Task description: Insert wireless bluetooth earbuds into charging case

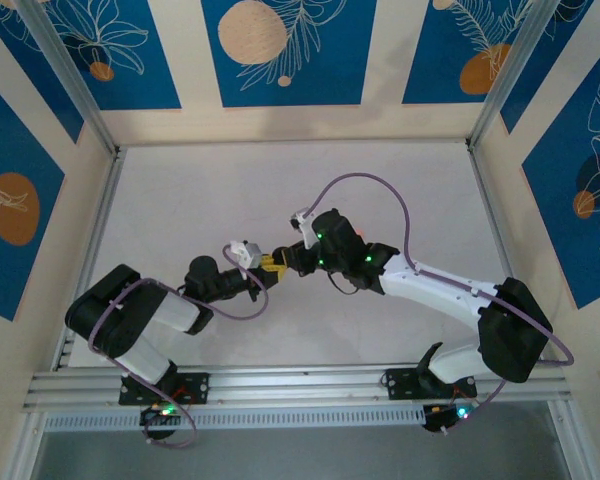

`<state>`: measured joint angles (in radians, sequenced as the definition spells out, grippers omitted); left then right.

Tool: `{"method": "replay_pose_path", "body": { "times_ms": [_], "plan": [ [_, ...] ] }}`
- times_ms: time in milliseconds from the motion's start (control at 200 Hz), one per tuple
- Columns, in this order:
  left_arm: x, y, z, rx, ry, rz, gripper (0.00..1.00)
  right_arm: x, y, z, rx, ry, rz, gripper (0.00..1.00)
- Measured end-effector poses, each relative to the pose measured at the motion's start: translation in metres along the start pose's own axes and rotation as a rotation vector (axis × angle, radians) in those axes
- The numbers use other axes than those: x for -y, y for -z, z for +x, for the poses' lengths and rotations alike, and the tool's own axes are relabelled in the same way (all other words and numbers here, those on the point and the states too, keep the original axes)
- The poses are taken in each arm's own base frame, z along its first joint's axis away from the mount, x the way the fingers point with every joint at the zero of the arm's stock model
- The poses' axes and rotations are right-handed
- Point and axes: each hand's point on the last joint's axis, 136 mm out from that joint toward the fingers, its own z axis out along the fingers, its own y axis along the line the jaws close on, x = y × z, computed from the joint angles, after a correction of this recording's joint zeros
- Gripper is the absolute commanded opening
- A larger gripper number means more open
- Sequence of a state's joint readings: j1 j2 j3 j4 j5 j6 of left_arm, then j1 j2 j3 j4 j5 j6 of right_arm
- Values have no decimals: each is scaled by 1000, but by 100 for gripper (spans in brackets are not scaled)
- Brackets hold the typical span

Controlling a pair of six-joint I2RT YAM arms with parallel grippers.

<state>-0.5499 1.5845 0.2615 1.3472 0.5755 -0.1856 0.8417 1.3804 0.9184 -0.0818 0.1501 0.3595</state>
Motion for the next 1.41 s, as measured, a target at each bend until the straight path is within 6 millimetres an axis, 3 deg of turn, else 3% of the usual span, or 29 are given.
{"method": "replay_pose_path", "body": {
  "times_ms": [335, 620, 775, 1050, 1255, 1405],
  "plan": [
    [3, 0, -1, 2, -3, 12, 12, -3, 0, 6, -23, 47, -7, 20],
    [5, 0, -4, 8, -7, 20, 12, -7, 2, 7, -40, 41, -30, 44],
    [7, 1, -11, 26, -20, 22, 12, -7, 16, -3, -5, -21, -81, 57],
    [8, 3, -21, 52, -41, 20, 12, -1, 58, -35, 100, -152, -209, 51],
    [9, 4, -22, 51, -55, 20, 12, -1, 61, -21, -7, -254, -220, 39],
    [11, 4, -21, 44, -70, 31, 12, -2, 58, -17, -73, -284, -208, 38]
  ]
}}
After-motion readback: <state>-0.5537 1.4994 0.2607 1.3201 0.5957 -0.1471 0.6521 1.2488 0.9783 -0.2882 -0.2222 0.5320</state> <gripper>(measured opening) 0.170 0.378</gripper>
